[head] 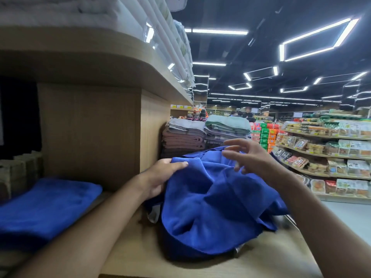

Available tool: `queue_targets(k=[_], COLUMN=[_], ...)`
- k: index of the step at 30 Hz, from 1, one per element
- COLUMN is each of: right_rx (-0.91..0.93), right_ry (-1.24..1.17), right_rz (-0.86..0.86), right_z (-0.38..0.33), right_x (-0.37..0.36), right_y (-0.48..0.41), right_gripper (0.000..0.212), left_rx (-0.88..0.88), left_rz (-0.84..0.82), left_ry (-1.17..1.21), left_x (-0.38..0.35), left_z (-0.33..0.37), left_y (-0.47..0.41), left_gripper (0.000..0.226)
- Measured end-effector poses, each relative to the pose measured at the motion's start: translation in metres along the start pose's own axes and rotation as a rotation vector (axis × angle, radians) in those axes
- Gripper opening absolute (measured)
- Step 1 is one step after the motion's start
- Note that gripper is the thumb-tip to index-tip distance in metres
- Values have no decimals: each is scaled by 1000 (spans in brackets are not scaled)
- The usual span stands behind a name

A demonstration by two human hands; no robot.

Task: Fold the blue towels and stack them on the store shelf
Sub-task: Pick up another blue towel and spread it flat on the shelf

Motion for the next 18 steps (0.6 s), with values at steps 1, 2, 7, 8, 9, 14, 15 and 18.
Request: queue_targets(k=[1,2,7,8,9,14,15,18], right_rx=[51,88,57,46,40,87,141,313], right_ry=[203,334,201,143,78,247,390,589], right_rz=[0,-37,-303,-333,-381,-615,-596,-453], right_z=[3,4,-14,-18,-21,-20,-18,-15], right_x=[-2,-7,-19,-17,-16,-25,-30,-43], right_y=[3,6,17,20,23,30,29,28], right_gripper=[39,43,54,61,66,77,76,46], left_rx=[17,20,-92,-100,-108,-43,6,101], left_rz=[10,27,255,294,321,366,368,326], left_ry=[54,83,-17,-35,-45,-79,-68,-96], left_x=[0,1,13,16,19,26,26,27], left_z=[2,4,14,15,16,16,15,12], left_y=[0,0,-2,-3,-3,-4,-4,-3], left_gripper=[19,17,32,40,45,36,27,11])
Point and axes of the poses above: each hand's wrist, its own y-axis away from the middle knuckle, its own x-axis out of the back of the hand, z = x × y, the point moved 2 cm from there along -y, towards the middle knuckle, and after that the axes turned 6 degrees about z, right-handed, at the moved point
